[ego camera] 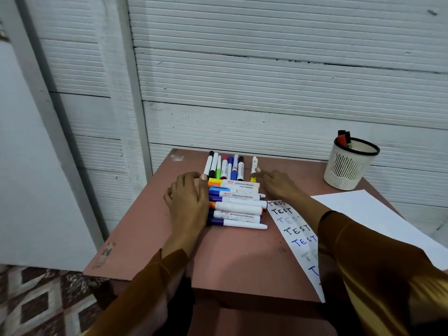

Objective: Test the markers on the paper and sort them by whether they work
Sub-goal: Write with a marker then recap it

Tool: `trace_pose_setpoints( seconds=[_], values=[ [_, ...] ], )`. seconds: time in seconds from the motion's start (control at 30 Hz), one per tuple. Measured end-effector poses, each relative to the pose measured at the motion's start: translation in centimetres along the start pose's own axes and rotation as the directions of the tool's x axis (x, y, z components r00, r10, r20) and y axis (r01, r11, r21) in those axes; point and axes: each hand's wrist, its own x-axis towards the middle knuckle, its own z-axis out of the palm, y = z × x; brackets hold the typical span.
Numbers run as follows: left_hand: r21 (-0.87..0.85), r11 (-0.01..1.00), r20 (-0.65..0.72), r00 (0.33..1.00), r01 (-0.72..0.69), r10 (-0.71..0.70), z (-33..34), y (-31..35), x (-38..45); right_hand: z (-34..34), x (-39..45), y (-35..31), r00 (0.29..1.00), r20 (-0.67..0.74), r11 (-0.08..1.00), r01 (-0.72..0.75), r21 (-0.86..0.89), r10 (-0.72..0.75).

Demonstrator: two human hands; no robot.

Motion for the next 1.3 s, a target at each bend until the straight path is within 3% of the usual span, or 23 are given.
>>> trace_pose_setpoints(
  seconds=[0.1,0.27,0.43,0.7,0.77,0.83,0.97,1.13,1.2,1.3],
  values=[
    [0.011,1.0,0.009,1.0,-0.007,0.007,0.0,0.1,0.0,-0.1,-0.1,0.0,1.0,-0.015,1.0,0.001,-0.025,-0.002],
    [0.039,0.999,0.028,0.999,-0.032,0.031,0.2,-0.1,-0.1,-0.5,-0.4,0.2,0.992,-0.08,0.992,0.105,0.076,-0.098],
    [0.054,0.997,0.033,0.998,-0.047,0.046,0.3,-0.2,-0.1,-0.2,0.0,0.2,0.998,0.044,0.989,0.045,-0.144,-0.039],
    [0.046,0.996,0.018,0.997,-0.078,0.077,0.2,-0.2,-0.1,-1.9,-1.6,1.4,0.938,-0.319,0.954,-0.04,0.299,0.14],
    [0.036,0.995,0.011,0.995,-0.097,0.096,0.1,-0.1,0.0,-2.2,-2.5,1.7,0.921,-0.325,0.886,-0.044,0.462,0.215],
    [0.007,0.995,0.0,0.995,-0.103,0.103,0.0,-0.1,0.0,-2.5,-3.6,1.7,0.919,-0.257,0.74,-0.055,0.67,0.3],
    [-0.043,0.992,-0.021,0.993,-0.12,0.12,-0.3,0.3,-0.1,-2.8,-6.0,2.1,0.97,-0.043,0.463,-0.076,0.883,0.24],
    [-0.229,0.956,-0.019,0.983,-0.182,0.183,-0.5,3.9,-0.4,-2.6,-8.5,2.1,0.997,0.01,0.462,-0.046,0.886,0.079],
    [-0.285,0.939,0.08,0.971,-0.193,0.224,0.0,6.5,-1.1,-2.4,-9.1,2.1,1.0,0.02,0.412,-0.02,0.911,0.003],
    [-0.167,0.97,0.27,0.938,-0.176,0.216,1.6,9.7,-2.1,-2.0,-9.8,2.1,0.993,-0.003,0.351,0.044,0.935,-0.117]
  ],
)
